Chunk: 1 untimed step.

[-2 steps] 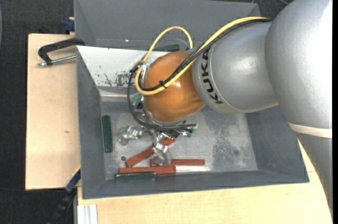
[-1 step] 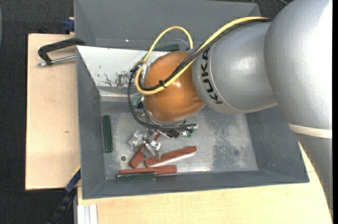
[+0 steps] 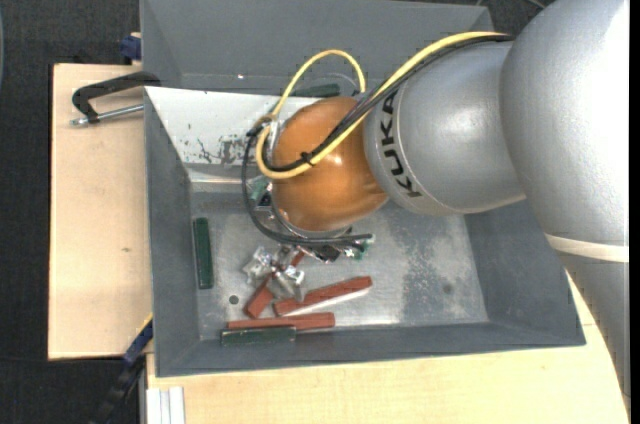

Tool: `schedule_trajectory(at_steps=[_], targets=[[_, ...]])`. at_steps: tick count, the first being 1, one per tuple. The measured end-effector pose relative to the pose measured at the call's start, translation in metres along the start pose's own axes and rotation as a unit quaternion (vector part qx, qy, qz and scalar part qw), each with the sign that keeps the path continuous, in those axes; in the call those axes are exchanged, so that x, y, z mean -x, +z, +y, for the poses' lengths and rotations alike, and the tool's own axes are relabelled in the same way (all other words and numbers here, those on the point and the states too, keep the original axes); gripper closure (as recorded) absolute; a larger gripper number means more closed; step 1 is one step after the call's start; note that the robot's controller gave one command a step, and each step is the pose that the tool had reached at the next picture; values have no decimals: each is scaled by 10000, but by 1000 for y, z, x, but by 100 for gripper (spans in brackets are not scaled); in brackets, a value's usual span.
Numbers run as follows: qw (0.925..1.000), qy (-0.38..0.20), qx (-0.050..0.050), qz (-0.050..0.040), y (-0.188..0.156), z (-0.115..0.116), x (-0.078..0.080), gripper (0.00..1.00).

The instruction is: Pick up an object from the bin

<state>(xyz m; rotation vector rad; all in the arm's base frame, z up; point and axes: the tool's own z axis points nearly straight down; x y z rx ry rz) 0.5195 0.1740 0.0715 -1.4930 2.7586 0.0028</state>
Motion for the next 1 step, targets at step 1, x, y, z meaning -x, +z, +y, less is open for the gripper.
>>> schedule_trajectory(at_steps=[1], targets=[[10000, 14, -36, -40, -198, 16, 1, 100]])
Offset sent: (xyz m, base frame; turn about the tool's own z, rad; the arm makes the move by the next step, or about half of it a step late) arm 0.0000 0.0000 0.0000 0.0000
